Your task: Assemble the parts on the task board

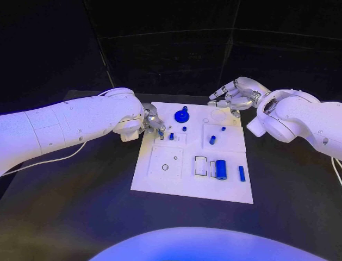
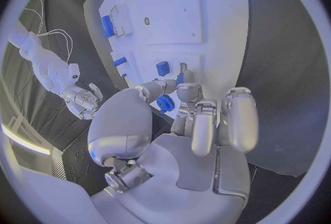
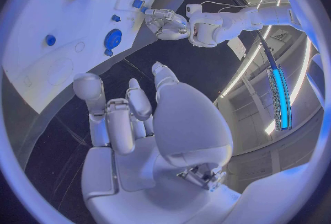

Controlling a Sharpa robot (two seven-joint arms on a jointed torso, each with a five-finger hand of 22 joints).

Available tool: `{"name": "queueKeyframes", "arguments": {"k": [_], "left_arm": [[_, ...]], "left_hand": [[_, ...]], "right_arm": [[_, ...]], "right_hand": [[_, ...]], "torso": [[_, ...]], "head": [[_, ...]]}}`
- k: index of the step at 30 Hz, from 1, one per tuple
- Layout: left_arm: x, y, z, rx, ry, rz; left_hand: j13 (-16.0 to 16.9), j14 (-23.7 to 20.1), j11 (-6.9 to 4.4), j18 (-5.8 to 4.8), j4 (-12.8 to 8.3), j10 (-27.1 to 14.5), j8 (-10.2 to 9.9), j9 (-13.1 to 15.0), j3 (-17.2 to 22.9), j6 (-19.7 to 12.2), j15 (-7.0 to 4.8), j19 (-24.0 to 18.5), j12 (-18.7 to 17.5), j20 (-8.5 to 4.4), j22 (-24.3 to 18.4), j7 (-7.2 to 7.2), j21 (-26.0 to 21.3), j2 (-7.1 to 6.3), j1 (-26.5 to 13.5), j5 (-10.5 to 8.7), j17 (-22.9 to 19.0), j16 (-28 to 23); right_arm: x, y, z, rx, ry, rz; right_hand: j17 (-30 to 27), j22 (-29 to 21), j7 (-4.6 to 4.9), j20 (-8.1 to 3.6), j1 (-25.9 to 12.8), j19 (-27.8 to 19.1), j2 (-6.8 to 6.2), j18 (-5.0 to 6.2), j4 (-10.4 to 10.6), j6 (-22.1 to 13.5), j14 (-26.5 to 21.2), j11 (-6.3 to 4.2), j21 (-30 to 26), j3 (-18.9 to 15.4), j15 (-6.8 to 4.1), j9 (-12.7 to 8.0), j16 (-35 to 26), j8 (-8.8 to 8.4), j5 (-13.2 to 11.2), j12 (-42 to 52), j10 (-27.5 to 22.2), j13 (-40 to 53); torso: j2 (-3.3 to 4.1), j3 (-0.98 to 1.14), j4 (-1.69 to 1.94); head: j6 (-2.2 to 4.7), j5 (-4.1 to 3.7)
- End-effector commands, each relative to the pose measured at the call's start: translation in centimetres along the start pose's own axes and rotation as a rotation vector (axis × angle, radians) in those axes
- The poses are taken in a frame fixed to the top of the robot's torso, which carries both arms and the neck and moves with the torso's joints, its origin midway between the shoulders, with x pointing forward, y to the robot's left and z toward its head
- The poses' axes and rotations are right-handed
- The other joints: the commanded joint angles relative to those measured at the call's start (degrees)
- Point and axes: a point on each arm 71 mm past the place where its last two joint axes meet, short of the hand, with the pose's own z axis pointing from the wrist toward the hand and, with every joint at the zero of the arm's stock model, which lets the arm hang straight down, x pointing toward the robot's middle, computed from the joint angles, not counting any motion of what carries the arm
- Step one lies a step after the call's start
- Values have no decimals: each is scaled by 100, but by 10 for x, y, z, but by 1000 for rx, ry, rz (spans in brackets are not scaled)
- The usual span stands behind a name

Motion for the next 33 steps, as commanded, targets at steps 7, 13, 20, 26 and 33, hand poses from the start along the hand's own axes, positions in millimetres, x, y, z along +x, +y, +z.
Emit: {"name": "queueKeyframes", "arguments": {"k": [7, 13, 20, 26, 33], "left_arm": [[1, -1, 0, -20, 16, 6], [2, -1, 0, -25, 29, 15], [4, -2, 0, -26, 37, 22], [5, -3, 1, -30, 46, 29], [6, -2, 1, -37, 54, 37]], "left_hand": [[50, 589, -202, -35, -360, 275, 81, 21, 185, 190, -59, 26, 42, -51, 426, -247, 21, 108, 44, -7, 1509, 17], [55, 589, -208, -37, -366, 289, 105, 28, 109, 188, -64, 32, 42, -56, 434, -256, 25, 122, 66, -8, 1509, 17], [68, 589, -213, -39, -367, 304, 122, 32, 48, 191, -68, 36, 47, -60, 438, -262, 27, 134, 83, -8, 1509, 17], [65, 589, -215, -39, -368, 308, 129, 32, 19, 189, -69, 36, 44, -61, 438, -265, 26, 144, 95, -7, 1509, 17], [52, 589, -216, -38, -355, 313, 141, 30, -88, 179, -71, 34, 29, -64, 432, -266, 14, 175, 125, -12, 1509, 17]], "right_arm": [[0, 1, 0, -5, 7, 2], [1, 2, 1, -7, 9, 2], [1, 2, 1, -7, 10, 2], [1, 2, 1, -7, 10, 2], [1, 2, 1, -7, 10, 2]], "right_hand": [[781, -5, -9, -9, -27, -11, 34, 26, -1, -30, 430, -11, -38, -45, -38, -7, -31, 31, 18, 23, -3, 8], [781, -5, -9, -9, -27, -11, 34, 26, -1, -30, 430, -11, -38, -45, -38, -7, -31, 31, 18, 23, -3, 8], [781, -5, -9, -9, -27, -11, 34, 26, -1, -30, 430, -11, -38, -45, -38, -7, -31, 31, 18, 23, -3, 8], [781, -5, -9, -9, -27, -11, 34, 26, -1, -30, 430, -11, -38, -45, -38, -7, -31, 31, 18, 23, -3, 8], [781, -5, -9, -9, -27, -11, 34, 26, -1, -30, 430, -11, -38, -45, -38, -7, -31, 31, 18, 23, -3, 8]], "torso": [[-4, 0, 9], [-5, -2, 10], [-1, -2, 6], [-1, -1, 9], [1, -3, 7]], "head": [[-30, -6], [-23, -14], [-27, -15], [-27, -13], [-35, -14]]}}
